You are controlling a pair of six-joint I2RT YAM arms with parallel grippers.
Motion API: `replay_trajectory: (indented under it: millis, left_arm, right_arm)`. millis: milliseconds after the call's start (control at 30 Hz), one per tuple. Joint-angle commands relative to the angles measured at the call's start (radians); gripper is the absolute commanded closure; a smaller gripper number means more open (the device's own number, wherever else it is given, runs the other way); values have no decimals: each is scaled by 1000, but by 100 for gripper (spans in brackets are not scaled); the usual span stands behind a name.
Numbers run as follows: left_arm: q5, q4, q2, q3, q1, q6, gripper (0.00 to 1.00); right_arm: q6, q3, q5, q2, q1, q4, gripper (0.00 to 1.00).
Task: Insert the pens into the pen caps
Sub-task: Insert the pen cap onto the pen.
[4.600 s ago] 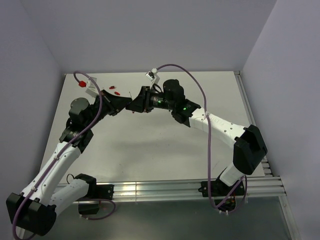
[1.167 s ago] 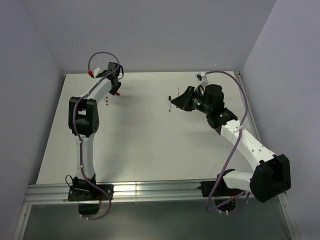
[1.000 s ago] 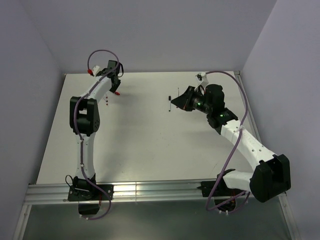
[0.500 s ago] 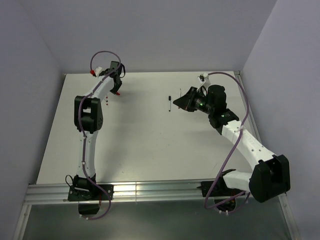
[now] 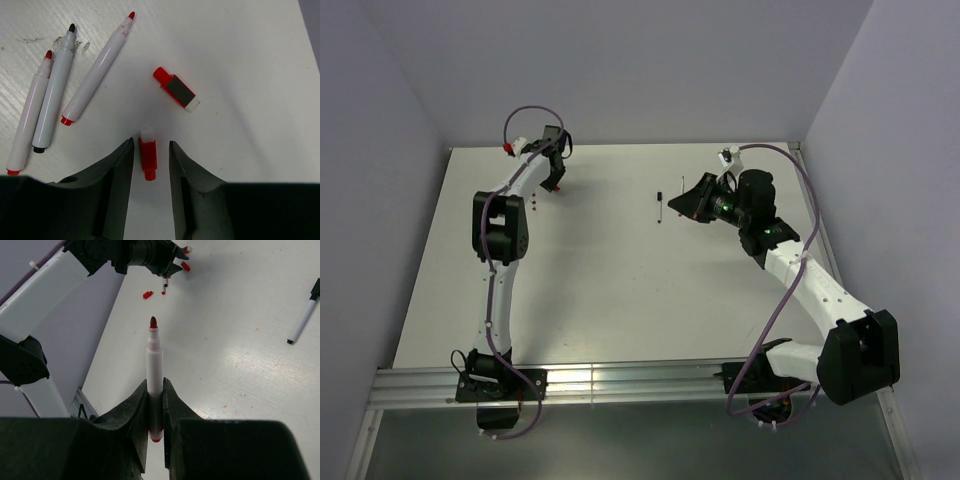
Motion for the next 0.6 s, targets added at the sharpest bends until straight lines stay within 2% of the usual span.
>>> replay_trajectory:
  millis: [0,567]
  left_arm:
    - [-9,-21,10,59,-9,15,61]
    - [32,-80,72,143,-4,72,62]
  right_arm:
    - [5,-12,-25,-30,-13,58,100]
    - [20,-26,-73,-38,-31,78,100]
